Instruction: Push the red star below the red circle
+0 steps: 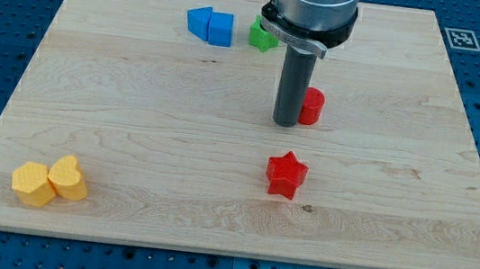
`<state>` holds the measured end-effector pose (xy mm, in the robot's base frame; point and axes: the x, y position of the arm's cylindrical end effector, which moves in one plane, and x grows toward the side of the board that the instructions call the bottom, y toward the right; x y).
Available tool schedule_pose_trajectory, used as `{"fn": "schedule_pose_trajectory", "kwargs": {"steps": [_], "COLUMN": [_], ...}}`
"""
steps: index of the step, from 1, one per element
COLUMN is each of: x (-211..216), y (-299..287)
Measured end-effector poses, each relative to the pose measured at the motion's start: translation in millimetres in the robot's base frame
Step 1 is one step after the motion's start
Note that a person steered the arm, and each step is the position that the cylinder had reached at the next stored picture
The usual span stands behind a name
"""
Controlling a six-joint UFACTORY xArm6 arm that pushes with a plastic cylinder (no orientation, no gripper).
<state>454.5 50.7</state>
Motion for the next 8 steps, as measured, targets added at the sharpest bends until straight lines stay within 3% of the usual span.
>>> {"fn": "schedule_pose_trajectory", "kwargs": {"steps": [4,5,8], "x": [84.7,113.3,103.3], "y": [-49.7,-39.0,-12.5]}}
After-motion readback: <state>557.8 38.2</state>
